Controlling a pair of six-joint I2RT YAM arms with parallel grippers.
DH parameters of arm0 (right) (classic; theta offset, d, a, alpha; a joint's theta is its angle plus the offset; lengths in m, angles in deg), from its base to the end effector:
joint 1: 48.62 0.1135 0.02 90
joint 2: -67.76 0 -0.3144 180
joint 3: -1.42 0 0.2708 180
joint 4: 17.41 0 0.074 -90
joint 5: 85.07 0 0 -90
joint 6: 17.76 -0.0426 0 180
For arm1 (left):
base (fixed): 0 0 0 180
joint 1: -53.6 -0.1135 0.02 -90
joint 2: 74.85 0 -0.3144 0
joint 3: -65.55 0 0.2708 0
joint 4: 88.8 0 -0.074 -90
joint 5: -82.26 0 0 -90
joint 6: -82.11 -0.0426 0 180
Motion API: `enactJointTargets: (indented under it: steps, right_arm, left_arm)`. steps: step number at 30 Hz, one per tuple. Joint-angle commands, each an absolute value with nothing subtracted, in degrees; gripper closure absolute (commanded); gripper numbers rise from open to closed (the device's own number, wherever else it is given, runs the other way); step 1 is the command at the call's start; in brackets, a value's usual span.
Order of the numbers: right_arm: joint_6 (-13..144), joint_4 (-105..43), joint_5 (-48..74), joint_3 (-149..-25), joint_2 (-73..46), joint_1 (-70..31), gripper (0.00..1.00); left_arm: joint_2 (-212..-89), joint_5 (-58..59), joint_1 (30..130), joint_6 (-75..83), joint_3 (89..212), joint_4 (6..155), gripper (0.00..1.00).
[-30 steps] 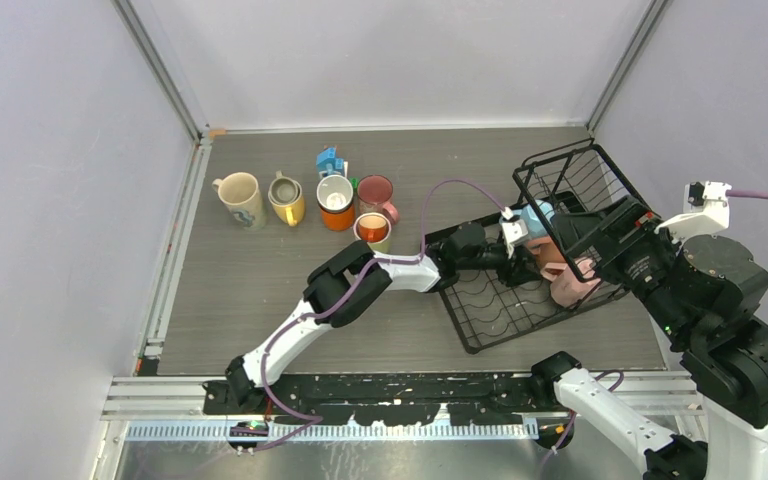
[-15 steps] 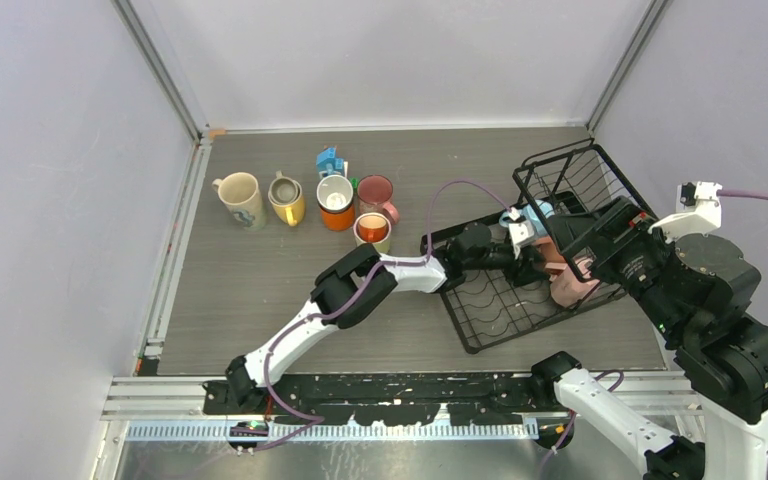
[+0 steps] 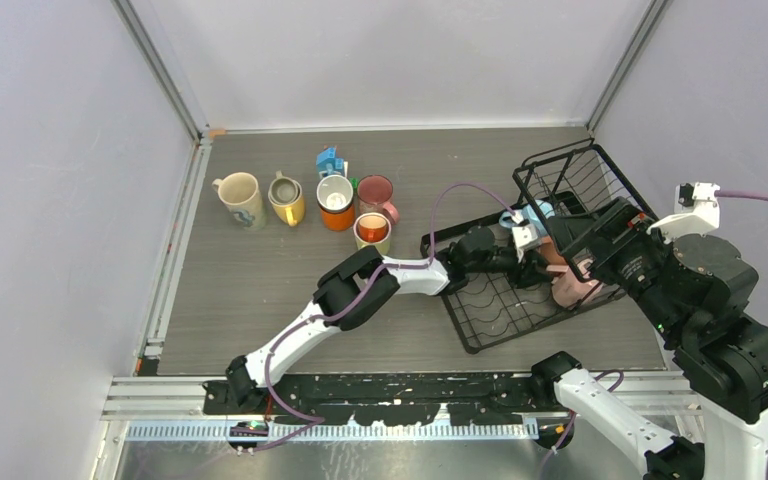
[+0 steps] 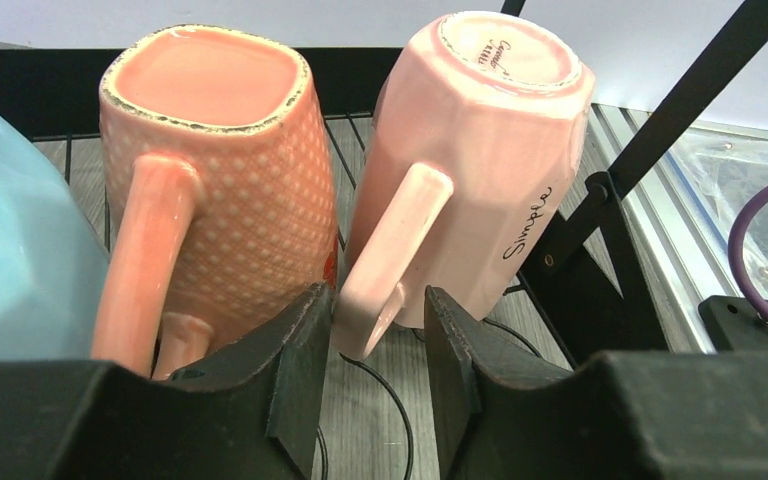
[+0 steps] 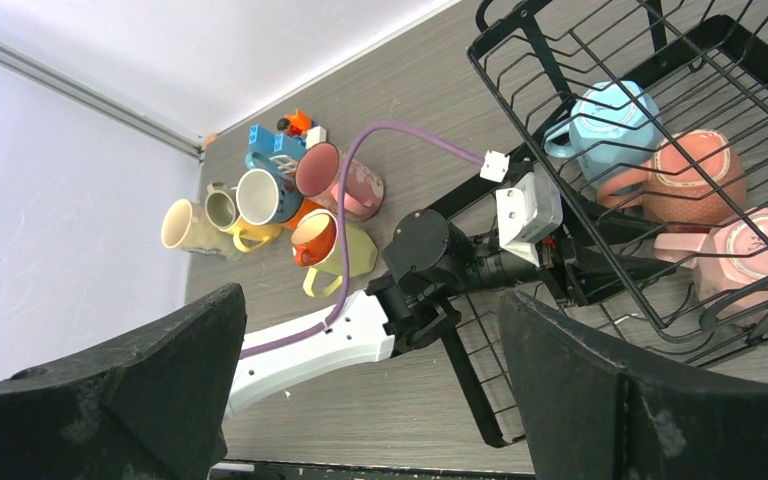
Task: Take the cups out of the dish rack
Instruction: Unload the cup from the dish rack.
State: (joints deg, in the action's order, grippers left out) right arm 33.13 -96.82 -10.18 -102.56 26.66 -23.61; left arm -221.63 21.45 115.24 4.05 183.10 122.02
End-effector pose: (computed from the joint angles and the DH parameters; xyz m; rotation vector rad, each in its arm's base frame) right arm 0.0200 -0.0029 0.5284 0.4141 1.8369 0.5317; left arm 0.2812 -0.5647 0.1566 1.1062 1.3259 -1.3749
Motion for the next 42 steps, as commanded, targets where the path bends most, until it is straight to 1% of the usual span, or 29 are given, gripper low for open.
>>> enactJointTargets:
  steps: [1, 4, 17, 20, 27, 29, 33, 35, 40, 41, 42]
  right_arm:
    - [33.9, -94.9, -10.9, -102.4, 27.3, -23.5, 0.0]
    - [33.9, -94.8, -11.1, -102.0, 27.6, -23.5, 0.0]
    - [34.1, -94.7, -11.3, -101.2, 27.4, -23.5, 0.0]
    - [34.1, -94.7, -11.5, -101.0, 27.5, -23.5, 0.0]
    - [34.0, -94.6, -11.5, -100.9, 27.6, -23.5, 0.0]
    - [34.0, -94.5, -11.5, -100.7, 27.5, -23.5, 0.0]
    - [33.8, -94.4, -11.5, -100.3, 27.5, -23.5, 0.0]
    - [33.8, -94.3, -11.5, -100.2, 27.6, -23.5, 0.0]
    - [33.7, -94.2, -11.7, -99.6, 27.9, -23.5, 0.0]
    - [33.6, -94.2, -11.7, -99.4, 27.9, -23.5, 0.0]
    - [33.6, -94.2, -11.7, -99.3, 27.9, -23.5, 0.0]
  left_arm:
    - [-220.9, 22.6, 116.2, 4.2, 184.0, 125.2, 0.6]
    - [-220.7, 23.0, 116.3, 4.4, 183.0, 125.8, 0.62]
    - [-221.1, 23.2, 116.7, 5.0, 183.0, 126.5, 0.61]
    - [-221.0, 23.2, 116.7, 4.9, 182.9, 126.3, 0.63]
    - [-219.6, 22.7, 116.7, 4.3, 180.9, 126.7, 0.71]
    - [-219.0, 22.6, 116.7, 4.2, 180.0, 126.9, 0.75]
    - [-217.7, 22.5, 116.7, 4.0, 178.2, 127.6, 0.78]
    - [-216.9, 22.3, 116.7, 3.7, 177.2, 127.8, 0.84]
    - [-215.3, 22.2, 116.6, 2.8, 175.1, 128.1, 0.88]
    - [-215.0, 22.1, 116.7, 2.6, 174.7, 128.1, 0.93]
    - [-214.7, 22.0, 116.7, 2.5, 174.3, 128.2, 0.96]
